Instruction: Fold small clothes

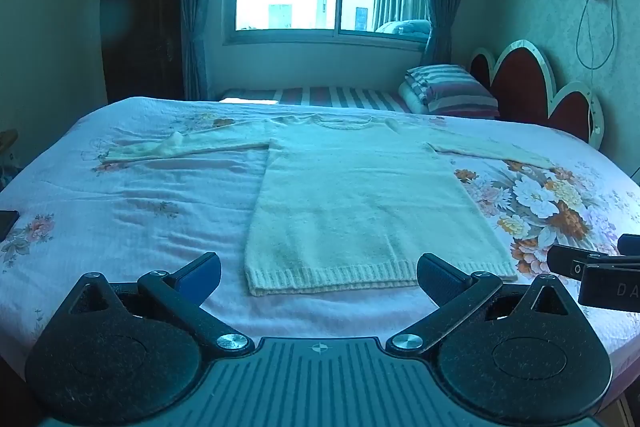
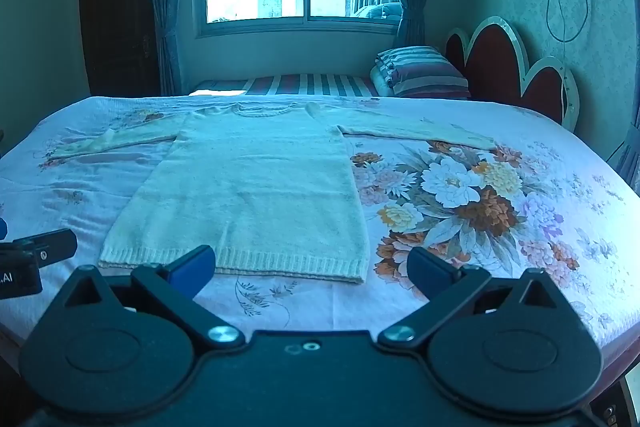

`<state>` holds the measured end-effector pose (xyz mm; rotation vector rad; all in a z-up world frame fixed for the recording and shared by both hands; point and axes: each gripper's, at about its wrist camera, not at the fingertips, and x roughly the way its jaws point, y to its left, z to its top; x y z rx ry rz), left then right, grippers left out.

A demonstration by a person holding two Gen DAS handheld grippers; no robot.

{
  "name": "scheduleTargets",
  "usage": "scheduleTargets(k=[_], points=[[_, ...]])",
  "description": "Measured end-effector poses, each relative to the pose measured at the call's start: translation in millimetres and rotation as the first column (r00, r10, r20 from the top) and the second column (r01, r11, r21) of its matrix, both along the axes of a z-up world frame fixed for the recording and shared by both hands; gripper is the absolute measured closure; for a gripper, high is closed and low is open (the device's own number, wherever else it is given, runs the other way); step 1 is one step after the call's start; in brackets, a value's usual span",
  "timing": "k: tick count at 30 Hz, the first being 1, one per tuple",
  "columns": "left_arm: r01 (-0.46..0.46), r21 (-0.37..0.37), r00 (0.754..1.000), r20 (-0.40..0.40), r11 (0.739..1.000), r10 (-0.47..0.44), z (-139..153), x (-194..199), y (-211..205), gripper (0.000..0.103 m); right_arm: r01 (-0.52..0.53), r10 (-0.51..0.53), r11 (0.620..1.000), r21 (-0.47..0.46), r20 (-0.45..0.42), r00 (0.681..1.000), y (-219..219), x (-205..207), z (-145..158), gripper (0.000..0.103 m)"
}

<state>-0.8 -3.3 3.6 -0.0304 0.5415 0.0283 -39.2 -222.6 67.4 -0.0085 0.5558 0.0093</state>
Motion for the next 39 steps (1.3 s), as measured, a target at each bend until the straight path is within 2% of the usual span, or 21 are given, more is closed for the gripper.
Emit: scheduleTargets(k=[39], points=[[0.019,0.003,1.0,0.001,1.0,-0.019,-2.8,3.5,-3.0,0.0,0.003,-0.003,1.0,0.0,-0.008,1.0,-1.5,1.7,-0.6,0.001]])
